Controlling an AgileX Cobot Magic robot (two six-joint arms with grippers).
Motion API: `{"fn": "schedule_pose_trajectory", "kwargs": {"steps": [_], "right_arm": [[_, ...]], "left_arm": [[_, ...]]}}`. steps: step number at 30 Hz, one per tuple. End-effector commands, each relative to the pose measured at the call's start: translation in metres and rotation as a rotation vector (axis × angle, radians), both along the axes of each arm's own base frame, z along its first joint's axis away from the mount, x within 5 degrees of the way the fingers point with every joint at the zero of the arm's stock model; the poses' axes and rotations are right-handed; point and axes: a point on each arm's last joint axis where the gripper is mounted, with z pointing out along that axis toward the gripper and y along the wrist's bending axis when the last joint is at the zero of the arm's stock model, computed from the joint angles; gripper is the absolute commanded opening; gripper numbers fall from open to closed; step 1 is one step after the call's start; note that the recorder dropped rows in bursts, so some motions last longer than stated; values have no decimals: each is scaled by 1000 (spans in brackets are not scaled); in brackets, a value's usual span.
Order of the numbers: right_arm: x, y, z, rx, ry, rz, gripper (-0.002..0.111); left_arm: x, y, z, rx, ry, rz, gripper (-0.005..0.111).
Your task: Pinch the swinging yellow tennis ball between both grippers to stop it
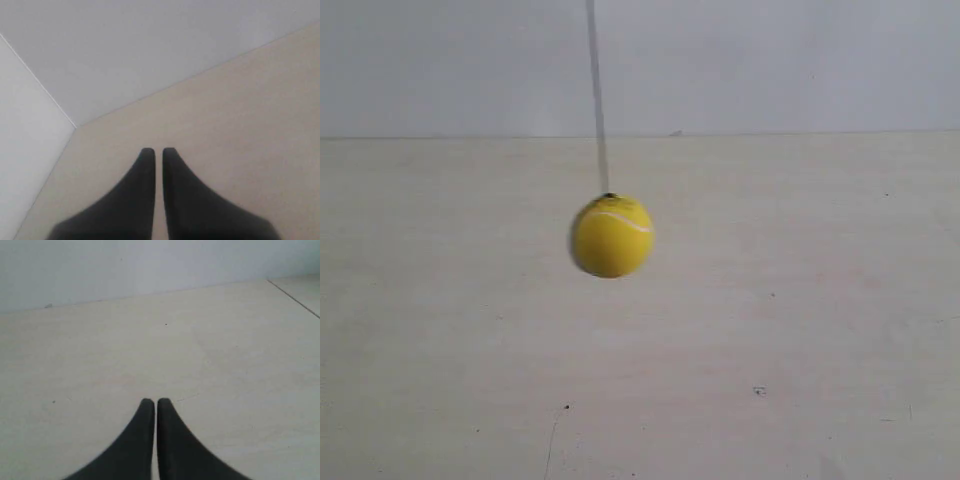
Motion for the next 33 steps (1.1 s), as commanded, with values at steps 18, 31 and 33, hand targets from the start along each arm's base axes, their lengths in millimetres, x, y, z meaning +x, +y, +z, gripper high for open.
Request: {"fn": "schedule_pose_trajectory", "kwargs": {"steps": [18,31,33], "right_arm": [[-11,1,69,288,-799,53,0],[-13,3,137,162,-660,46,0],[-8,3,143,159,-611,40,0]], "left_arm": [[-12,-21,60,-700,-700,-377,5],[4,-42,112,-759,-386,-543,5],[15,-48,117,-712,-274,-590,5]]}}
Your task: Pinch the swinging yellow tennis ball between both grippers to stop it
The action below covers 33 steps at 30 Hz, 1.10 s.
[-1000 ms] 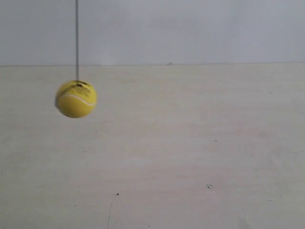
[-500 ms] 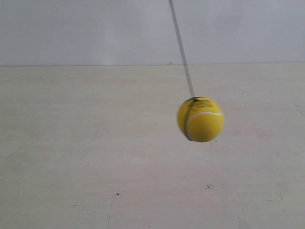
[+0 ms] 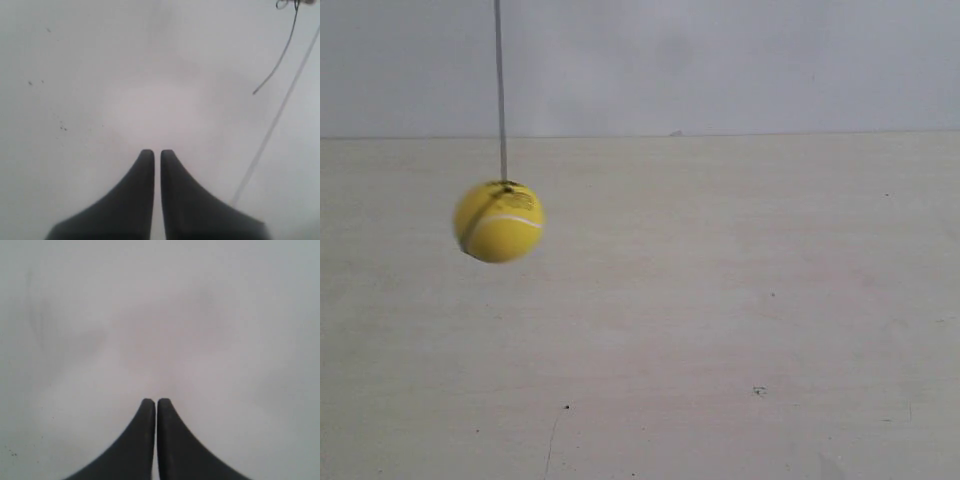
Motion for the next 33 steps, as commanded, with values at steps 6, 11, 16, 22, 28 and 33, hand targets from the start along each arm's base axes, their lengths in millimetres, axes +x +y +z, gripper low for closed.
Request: {"fn": "schedule_pose_trajectory", "kwargs": {"steps": [6,11,16,22,28,33], "right_arm": [[58,23,19,-302,424,189,0],[86,62,8,-517,618,388,0],[82,86,-6,-696,661,531,0],[74,94,-9,-757,661,598,0],[66,103,-8,-793,615,684,0],[58,110,-8,-834,578,787,0]], "left_arm": [[75,-22,12,305,320,-305,5],[104,-29,-14,318,438,-487,5],[111,-47,-29,416,415,-645,5],[110,-63,-35,530,389,-679,5],[107,-69,-36,561,368,-705,5],[107,-71,-39,562,377,-730,5]]}}
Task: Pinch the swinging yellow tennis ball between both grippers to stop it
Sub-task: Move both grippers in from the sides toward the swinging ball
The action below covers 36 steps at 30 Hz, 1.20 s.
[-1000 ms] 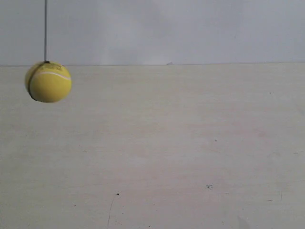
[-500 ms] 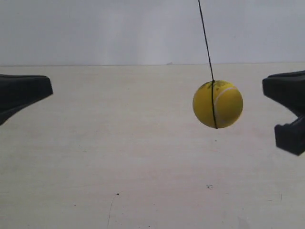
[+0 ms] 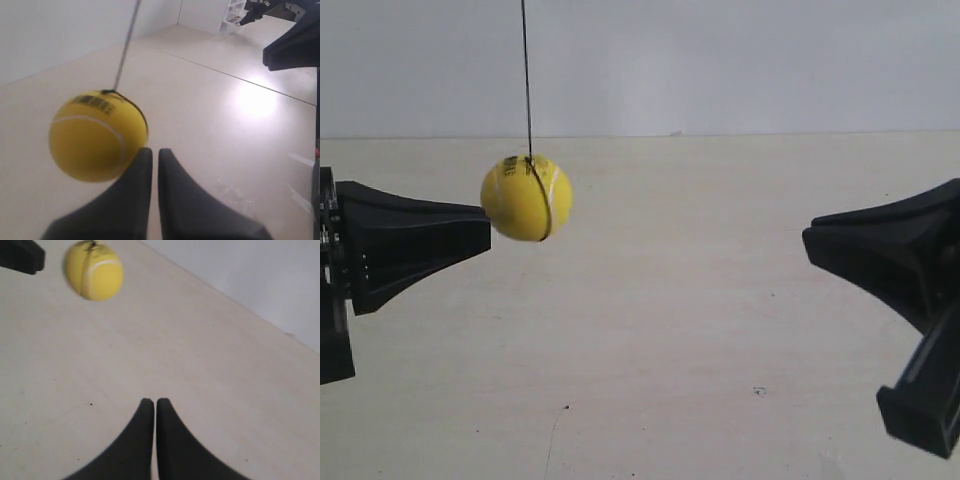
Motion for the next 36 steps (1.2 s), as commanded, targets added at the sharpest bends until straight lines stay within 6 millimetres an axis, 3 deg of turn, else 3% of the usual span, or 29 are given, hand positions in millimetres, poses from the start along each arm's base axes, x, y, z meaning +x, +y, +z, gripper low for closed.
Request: {"fn": "schedule_pose_trajectory", "kwargs": {"steps": [1,10,16,22,31,36], "right_arm": [[-6,7,4,12,-19,100,0],[-7,13,5,31,-23,153,0],[18,39,0,-25,27,144,0],[35,58,19,-3,26,135,0],[43,69,3,-55,117,143,0],[67,54,15,31,113,-2,0]], "left_arm": [[3,-2,-2,3,14,-15,5],[12,-3,-9,10,9,-5,5],[12,-3,-9,11,4,-9,5],[11,-3,-9,10,4,-10,5],[10,-5,-8,6,-6,-38,5],[9,-5,-9,14,-5,-45,5]]}}
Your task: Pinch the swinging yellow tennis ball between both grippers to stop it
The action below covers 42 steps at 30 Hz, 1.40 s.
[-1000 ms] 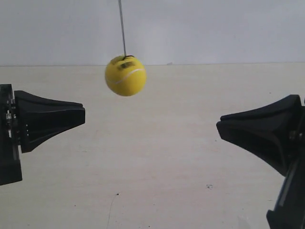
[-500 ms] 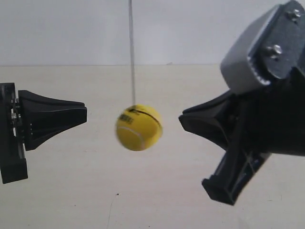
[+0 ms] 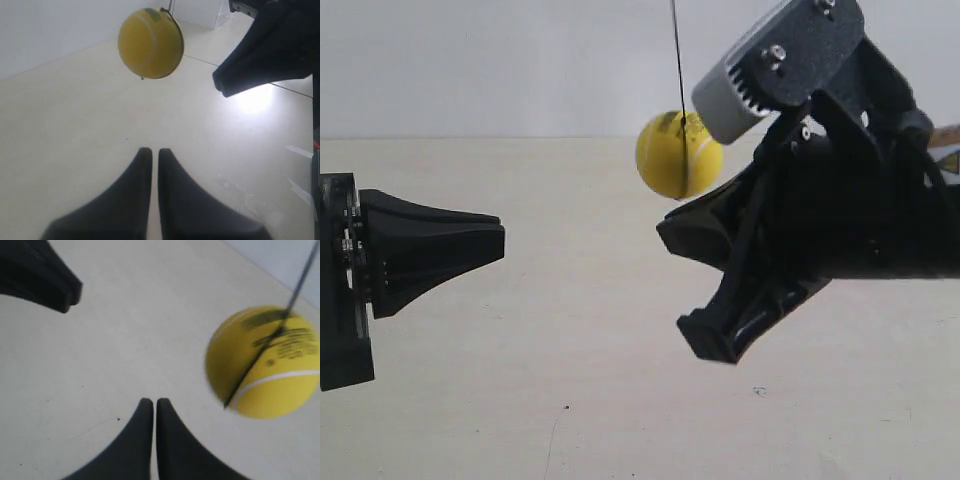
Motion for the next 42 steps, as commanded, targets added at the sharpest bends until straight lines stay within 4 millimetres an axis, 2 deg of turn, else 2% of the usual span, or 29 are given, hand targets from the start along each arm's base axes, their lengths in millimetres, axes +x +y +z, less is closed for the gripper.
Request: {"fn": "schedule_pose_trajectory", "kwargs": {"steps": [1,3,7,14,17,21,23,25,29,30,35,39,42], "right_arm": [[25,-19,14,80,-8,-156,0],[37,-31,16,102,-24,-239,0],[61,-62,24,252,-30,-487,0],[82,-105,30,406,-31,-760,0],[90,-129,18,335,44,-848,0],[105,-161,-7,59,291,-895,0],[112,-167,-14,1,401,-871,0],[114,-160,-16,16,403,-769,0],[107,-125,-7,155,385,-307,0],[106,-121,-7,179,392,-245,0],[104,-116,-11,181,408,-149,0],[91,-105,-2,239,376,89,0],[92,-97,5,288,298,143,0]], "left_arm": [[1,-1,1,1,-3,-14,5],[1,-1,1,-3,-3,-11,5],[0,-2,2,-9,-4,-21,5],[0,-2,2,-17,-2,-16,5],[0,-2,3,-23,-3,-21,5],[0,-2,3,-24,-2,-20,5],[0,-2,3,-24,-2,-20,5],[0,-2,3,-26,-3,-22,5],[-1,-3,3,-32,-3,-31,5],[-1,-3,3,-32,-3,-31,5],[-2,-4,4,-35,-5,-47,5],[-2,-3,3,-32,-5,-43,5],[1,-2,1,-11,0,-12,5]]}}
